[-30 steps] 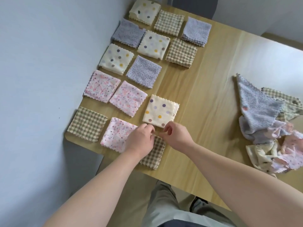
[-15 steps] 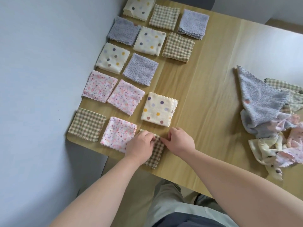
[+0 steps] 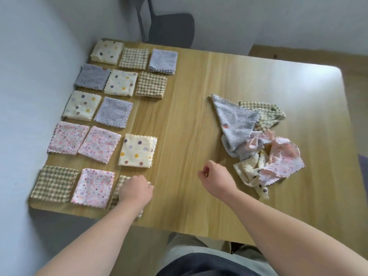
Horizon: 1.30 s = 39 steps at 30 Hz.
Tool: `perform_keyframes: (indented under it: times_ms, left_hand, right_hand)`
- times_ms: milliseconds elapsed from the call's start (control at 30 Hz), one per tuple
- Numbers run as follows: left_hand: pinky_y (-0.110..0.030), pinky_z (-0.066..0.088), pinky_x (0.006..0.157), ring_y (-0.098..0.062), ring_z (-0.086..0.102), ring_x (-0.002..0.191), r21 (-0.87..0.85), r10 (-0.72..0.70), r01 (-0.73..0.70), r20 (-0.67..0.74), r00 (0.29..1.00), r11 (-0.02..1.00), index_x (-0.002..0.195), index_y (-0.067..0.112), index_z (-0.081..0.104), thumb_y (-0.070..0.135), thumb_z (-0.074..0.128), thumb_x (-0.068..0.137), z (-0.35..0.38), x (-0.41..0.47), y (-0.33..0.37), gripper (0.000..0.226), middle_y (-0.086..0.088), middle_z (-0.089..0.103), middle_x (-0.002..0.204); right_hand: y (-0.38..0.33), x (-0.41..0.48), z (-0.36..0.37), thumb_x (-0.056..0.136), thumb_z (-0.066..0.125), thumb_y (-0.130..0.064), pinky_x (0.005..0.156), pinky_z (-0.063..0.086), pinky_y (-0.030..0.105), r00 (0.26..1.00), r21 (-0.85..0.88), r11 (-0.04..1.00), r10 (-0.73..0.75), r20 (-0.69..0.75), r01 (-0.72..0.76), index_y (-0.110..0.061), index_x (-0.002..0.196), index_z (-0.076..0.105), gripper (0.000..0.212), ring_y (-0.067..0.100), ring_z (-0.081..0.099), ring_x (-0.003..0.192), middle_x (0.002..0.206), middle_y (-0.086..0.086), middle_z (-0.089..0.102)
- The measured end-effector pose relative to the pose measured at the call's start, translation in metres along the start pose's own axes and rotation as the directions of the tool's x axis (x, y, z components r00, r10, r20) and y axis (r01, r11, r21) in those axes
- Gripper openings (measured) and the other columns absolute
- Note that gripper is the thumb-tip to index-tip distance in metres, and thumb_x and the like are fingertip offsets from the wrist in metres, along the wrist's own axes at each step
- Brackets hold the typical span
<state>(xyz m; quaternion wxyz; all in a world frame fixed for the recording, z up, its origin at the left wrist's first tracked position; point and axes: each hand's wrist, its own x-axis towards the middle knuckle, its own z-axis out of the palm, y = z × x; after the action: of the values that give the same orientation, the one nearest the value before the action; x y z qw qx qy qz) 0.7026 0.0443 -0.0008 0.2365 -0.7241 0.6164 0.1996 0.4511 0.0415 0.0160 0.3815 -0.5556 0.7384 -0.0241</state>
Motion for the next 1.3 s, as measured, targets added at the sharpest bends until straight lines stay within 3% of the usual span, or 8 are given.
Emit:
perform_keyframes:
  times_ms: [67,200,433,533,833,967,1167,1300]
  left_hand:
    - [-0.027,0.041,0.057,-0.015,0.06,0.073,0.085,-0.051,0.05,0.002,0.999,0.995,0.082,0.019,0.057,0.045,0.046,0.102,-0.013,-0.01,0.03,0.035,0.005,0.061,0.08]
    - [-0.031,0.043,0.067,-0.023,0.063,0.091,0.056,0.016,-0.011,-0.088,0.996,0.998,0.103,0.019,0.06,0.039,0.045,0.103,-0.038,-0.034,0.106,0.025,0.0,0.064,0.1]
    - [-0.032,0.052,0.074,-0.026,0.066,0.091,-0.424,0.092,-0.19,-0.24,0.966,0.885,0.091,0.024,0.07,0.035,0.061,0.092,-0.033,-0.121,0.274,0.015,0.003,0.071,0.093]
    - [-0.034,0.054,0.078,-0.025,0.066,0.091,-0.509,0.138,-0.236,-0.223,0.965,0.828,0.09,0.022,0.071,0.03,0.063,0.091,-0.023,-0.157,0.326,0.011,0.001,0.073,0.094]
    - [-0.035,0.052,0.085,-0.019,0.061,0.105,-0.435,0.234,-0.314,-0.229,0.945,0.843,0.102,0.027,0.067,0.026,0.053,0.094,0.005,-0.153,0.395,0.016,0.008,0.057,0.12]
    - [-0.041,0.05,0.089,-0.029,0.059,0.115,-0.193,0.302,-0.339,-0.198,0.933,0.921,0.12,0.016,0.062,0.02,0.044,0.098,0.005,-0.14,0.416,0.029,0.005,0.039,0.149]
    - [-0.041,0.049,0.091,-0.03,0.056,0.121,-0.063,0.126,-0.13,-0.073,0.989,0.989,0.111,0.014,0.066,0.005,0.048,0.093,0.01,-0.135,0.44,0.027,-0.001,0.008,0.169]
    - [-0.042,0.054,0.094,-0.026,0.05,0.133,-0.184,-0.022,0.011,-0.062,0.998,0.983,0.136,0.012,0.054,-0.001,0.047,0.09,0.021,-0.132,0.448,0.048,0.009,0.008,0.165]
  right_hand:
    - [0.032,-0.008,-0.029,0.095,0.057,-0.038,0.07,0.052,0.037,0.999,0.059,0.998,-0.006,-0.044,0.008,-0.02,0.089,0.053,0.02,0.02,0.059,0.081,0.09,-0.004,0.062]
    - [0.09,-0.019,-0.078,0.097,0.057,-0.039,0.067,0.048,0.035,0.993,0.117,0.992,-0.04,-0.111,0.053,-0.021,0.083,0.052,0.024,0.018,0.057,0.077,0.081,-0.005,0.06]
    - [0.212,-0.044,-0.155,0.099,0.05,-0.019,0.072,0.048,0.031,0.977,0.102,0.973,-0.199,-0.076,0.206,-0.02,0.092,0.063,0.015,0.018,0.061,0.085,0.09,-0.005,0.066]
    - [0.253,-0.05,-0.18,0.099,0.049,-0.016,0.076,0.048,0.03,0.978,0.076,0.975,-0.205,-0.027,0.207,-0.02,0.1,0.067,0.019,0.019,0.061,0.091,0.1,-0.004,0.068]
    - [0.315,-0.047,-0.215,0.096,0.042,-0.006,0.079,0.049,0.028,0.992,0.068,0.991,-0.121,0.034,0.119,-0.018,0.109,0.068,0.031,0.019,0.061,0.099,0.112,-0.001,0.067]
    - [0.335,-0.034,-0.231,0.097,0.043,-0.008,0.085,0.045,0.024,0.99,-0.009,0.992,-0.124,0.071,0.125,-0.017,0.118,0.068,0.034,0.018,0.06,0.109,0.121,-0.002,0.067]
    - [0.34,0.021,-0.243,0.1,0.046,-0.015,0.077,0.042,0.021,0.971,0.044,0.981,-0.195,0.138,0.191,-0.021,0.121,0.066,0.031,0.012,0.057,0.099,0.122,-0.005,0.065]
    - [0.337,0.057,-0.242,0.1,0.047,-0.013,0.056,0.041,0.016,0.925,0.08,0.957,-0.291,0.243,0.28,-0.022,0.119,0.066,0.029,0.01,0.06,0.084,0.116,-0.008,0.064]
